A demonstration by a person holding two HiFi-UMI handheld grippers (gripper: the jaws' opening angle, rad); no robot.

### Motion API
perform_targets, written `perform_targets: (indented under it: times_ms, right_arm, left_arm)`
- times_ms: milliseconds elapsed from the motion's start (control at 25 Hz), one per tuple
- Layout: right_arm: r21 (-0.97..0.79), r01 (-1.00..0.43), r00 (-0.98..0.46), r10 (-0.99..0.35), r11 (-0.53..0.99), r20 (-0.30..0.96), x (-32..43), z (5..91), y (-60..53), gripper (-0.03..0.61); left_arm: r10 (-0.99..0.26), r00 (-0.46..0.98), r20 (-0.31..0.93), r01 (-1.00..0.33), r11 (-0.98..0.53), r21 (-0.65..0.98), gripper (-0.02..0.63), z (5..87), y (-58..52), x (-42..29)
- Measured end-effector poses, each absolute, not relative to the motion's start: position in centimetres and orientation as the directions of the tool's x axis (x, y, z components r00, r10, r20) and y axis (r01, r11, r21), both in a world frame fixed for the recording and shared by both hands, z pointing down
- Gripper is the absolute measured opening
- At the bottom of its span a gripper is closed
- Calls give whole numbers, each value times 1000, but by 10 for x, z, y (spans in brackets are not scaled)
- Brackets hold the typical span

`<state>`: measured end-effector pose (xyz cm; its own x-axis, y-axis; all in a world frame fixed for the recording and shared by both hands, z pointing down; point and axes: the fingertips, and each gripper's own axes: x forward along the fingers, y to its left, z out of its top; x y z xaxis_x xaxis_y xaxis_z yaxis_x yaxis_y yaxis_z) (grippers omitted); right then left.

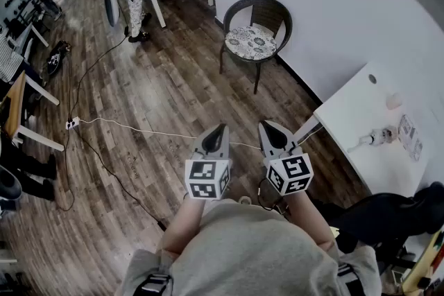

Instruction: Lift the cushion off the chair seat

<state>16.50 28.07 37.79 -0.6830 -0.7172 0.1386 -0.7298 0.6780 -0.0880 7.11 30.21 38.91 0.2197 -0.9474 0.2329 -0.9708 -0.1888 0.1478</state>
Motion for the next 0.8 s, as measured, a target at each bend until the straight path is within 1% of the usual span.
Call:
perform_targets:
  times_ms: [320,680,800]
  right_arm:
    - [-91,-730,-683,-718,678,129,172,374,296,-2]
    - [-79,-724,-689,-712,685,136,180,378,287,-1]
    - [-102,-715,-699,-704,691,129,184,377,281,0]
  left_arm:
    - [-948,215,237,-973,-186,139,14,384,321,77]
    - [-956,190,223,-976,-161,144,14,377,310,78]
    - [-959,184,217,-977,-154,148,14,379,303,81]
